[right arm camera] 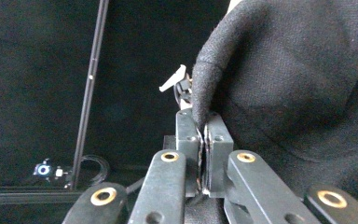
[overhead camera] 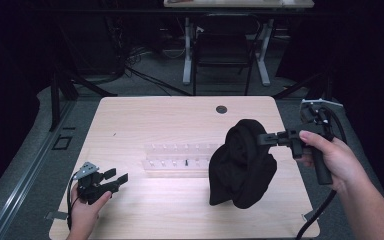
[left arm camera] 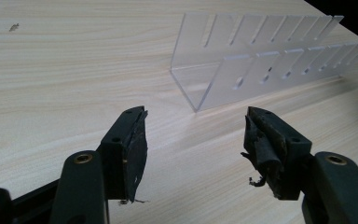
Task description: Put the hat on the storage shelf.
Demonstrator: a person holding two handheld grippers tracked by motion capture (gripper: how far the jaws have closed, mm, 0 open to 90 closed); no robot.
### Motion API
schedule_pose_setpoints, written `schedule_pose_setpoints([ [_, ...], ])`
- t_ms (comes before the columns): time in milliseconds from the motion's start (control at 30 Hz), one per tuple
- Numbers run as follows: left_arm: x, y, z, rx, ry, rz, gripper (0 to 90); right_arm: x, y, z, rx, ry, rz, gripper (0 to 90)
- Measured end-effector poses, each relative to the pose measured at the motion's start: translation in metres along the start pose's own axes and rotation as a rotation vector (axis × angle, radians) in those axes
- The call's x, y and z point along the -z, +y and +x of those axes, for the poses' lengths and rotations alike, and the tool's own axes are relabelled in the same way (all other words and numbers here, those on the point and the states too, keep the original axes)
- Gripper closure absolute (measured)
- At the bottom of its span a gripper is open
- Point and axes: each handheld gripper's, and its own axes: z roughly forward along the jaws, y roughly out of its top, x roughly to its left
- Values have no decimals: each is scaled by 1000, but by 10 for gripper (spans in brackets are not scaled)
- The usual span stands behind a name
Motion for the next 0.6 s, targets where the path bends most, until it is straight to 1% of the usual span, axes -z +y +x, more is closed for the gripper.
schedule_pose_setpoints([
  [67,0,0,0,-2,3,4,395,-3,3,3,9,0,-6,872],
  [100,0,1,0,-5,-2,16,395,-4,5,4,14,-4,-7,872],
  [133,0,0,0,-4,0,6,395,-6,7,5,14,-8,-10,872],
  [233,1,1,0,-7,-2,14,395,-11,12,6,18,-7,-10,872],
  [267,0,0,0,-4,4,3,395,-16,16,7,15,-7,-5,872],
  [300,0,0,0,-4,4,3,395,-16,16,7,15,-7,-5,872],
  [333,1,1,0,-5,1,8,395,-20,19,8,19,-3,-3,872],
  [467,1,0,1,0,0,-3,395,-29,26,12,16,-7,0,872],
  [600,2,1,1,0,-6,-3,394,-38,34,15,26,6,-3,872],
])
